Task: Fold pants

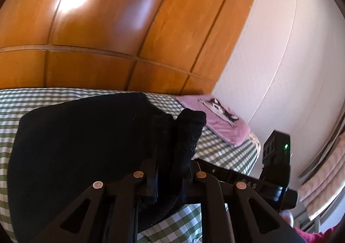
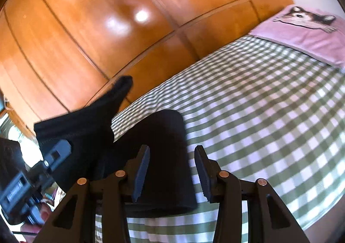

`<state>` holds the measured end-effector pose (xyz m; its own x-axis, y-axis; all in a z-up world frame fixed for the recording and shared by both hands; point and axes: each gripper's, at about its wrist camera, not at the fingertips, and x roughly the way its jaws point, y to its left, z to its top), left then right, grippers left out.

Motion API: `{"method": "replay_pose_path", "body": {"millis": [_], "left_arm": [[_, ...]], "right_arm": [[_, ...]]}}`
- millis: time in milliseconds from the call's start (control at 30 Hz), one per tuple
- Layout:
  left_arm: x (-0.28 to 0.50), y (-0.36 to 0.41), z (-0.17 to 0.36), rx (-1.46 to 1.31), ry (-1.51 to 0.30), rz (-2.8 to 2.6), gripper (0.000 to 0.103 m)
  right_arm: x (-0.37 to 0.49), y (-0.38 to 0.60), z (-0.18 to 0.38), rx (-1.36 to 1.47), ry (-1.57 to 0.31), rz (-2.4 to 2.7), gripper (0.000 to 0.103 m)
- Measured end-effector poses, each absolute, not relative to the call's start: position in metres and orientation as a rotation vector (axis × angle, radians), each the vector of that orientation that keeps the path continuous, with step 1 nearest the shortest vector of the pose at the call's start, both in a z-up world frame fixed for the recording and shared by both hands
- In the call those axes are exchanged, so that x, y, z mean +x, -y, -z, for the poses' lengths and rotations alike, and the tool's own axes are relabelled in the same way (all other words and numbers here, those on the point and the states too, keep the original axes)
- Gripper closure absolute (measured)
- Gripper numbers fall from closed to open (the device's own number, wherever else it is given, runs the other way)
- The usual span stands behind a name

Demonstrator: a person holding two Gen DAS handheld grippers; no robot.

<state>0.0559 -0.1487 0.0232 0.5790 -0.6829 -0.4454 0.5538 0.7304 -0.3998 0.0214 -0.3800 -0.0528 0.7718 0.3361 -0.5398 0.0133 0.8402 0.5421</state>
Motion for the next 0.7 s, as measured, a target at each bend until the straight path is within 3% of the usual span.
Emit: {"method": "replay_pose_path", "body": {"millis": [433,500,633,700], "left_arm": [[0.061,0.194,0.019,-0.11,-0.729,0.737,0.089],[0.064,0.199,0.028,-0.09,-0.778,0.735,0.084],[0.055,0.205,0.033,-0.081,-0.76,0.78,0.058],[0.05,0.209,0.032,-0.062,-0.757,0.803,0.053]], "right_arm": [[0.017,0.397,0.063,0.607,-0.689,-0.124,0.059],[0.017,0.398,0.065,0.612,-0.696,-0.121,0.059],[0.017,0.399,0.067,0.619,-0.702,-0.11,0.059],[0.015,0.397,0.066,0.616,-0.702,-0.108,0.059]]}}
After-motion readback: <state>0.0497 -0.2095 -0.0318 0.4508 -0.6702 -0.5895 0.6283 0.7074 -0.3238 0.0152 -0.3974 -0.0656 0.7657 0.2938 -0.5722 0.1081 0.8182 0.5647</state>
